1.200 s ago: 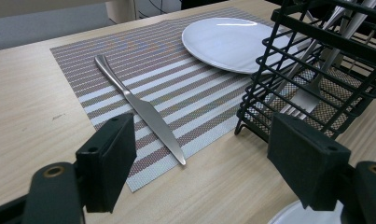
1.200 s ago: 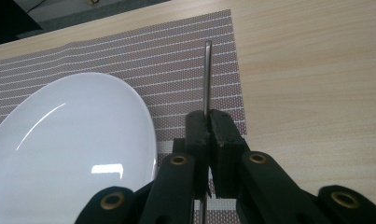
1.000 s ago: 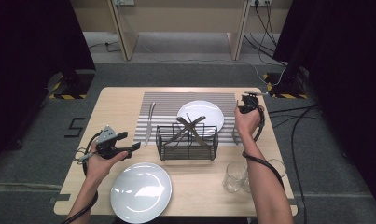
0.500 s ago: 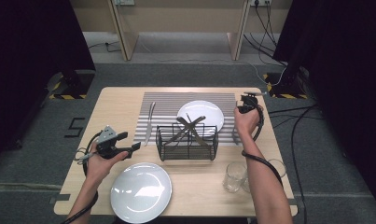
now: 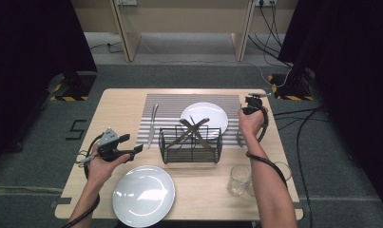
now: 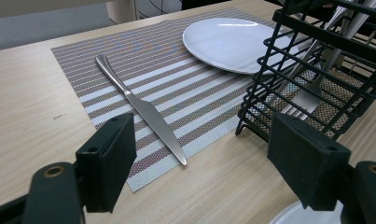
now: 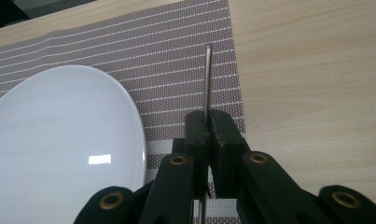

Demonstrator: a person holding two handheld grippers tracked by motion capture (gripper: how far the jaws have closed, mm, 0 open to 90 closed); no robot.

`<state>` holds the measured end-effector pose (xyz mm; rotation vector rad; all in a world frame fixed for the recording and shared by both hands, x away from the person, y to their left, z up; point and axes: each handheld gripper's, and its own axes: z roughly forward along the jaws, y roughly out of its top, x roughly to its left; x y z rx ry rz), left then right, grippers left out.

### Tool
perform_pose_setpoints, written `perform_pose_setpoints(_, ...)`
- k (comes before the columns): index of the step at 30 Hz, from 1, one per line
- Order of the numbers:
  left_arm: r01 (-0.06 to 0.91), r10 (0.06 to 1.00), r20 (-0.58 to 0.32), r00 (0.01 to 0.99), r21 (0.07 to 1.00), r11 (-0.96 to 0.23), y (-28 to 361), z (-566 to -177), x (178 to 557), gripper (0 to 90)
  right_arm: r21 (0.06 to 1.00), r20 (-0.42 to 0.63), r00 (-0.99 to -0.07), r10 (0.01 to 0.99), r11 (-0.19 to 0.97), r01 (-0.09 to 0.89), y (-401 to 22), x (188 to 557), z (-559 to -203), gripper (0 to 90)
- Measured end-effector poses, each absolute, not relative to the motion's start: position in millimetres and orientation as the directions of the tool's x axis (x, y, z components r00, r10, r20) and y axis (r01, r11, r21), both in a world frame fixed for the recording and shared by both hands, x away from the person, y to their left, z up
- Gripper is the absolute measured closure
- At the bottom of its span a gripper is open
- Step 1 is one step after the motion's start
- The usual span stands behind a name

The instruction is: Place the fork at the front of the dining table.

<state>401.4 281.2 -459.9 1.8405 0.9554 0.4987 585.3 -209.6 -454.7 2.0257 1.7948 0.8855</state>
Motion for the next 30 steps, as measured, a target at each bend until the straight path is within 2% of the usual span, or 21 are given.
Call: perform_pose_setpoints(30, 0.395, 0.792, -0.072, 0.607, 0.892, -0.222, 282, -460, 402, 23.4, 0.545, 0.221, 0.045, 0.974, -0.162, 0.823, -212, 593, -467, 86.3)
